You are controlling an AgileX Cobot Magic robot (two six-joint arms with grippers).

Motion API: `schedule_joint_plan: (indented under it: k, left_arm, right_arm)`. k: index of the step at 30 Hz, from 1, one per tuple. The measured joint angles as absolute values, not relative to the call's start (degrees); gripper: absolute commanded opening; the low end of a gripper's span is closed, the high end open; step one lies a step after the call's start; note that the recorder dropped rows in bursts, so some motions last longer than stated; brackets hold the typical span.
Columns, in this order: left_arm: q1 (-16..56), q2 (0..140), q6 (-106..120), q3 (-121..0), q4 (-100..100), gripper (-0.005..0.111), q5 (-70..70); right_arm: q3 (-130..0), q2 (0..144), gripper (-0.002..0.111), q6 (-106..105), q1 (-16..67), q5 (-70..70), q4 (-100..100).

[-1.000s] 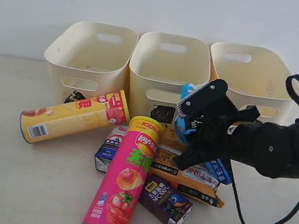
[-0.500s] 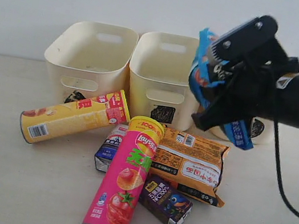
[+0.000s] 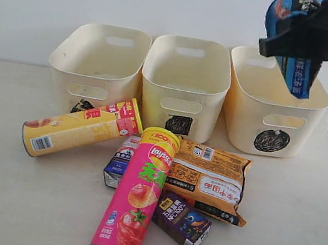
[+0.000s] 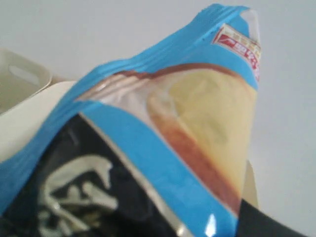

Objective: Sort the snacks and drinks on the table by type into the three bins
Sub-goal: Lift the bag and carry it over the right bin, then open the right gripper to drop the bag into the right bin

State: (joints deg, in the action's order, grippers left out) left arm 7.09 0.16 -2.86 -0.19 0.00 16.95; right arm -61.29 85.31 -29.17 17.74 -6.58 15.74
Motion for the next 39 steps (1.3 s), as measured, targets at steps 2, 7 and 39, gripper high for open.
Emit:
schedule_joint_plan:
  k: [2,7,39]
  left_arm:
    - [7.09,0.16,-2.86,-0.19,0.00,0.004,16.95]
    - [7.09,0.16,-2.86,-0.19,0.00,0.004,16.95]
    - [7.09,0.16,-2.86,-0.19,0.00,0.004,16.95]
  right_arm:
    - [-64.89,88.81,0.000,-27.56,16.63,-6.58,15.74]
    - [-74.08,97.90,0.000,-24.81,14.27,-5.43,15.88]
    - [-97.68,122.79,0.071,-19.50,9.99,9.73,15.98]
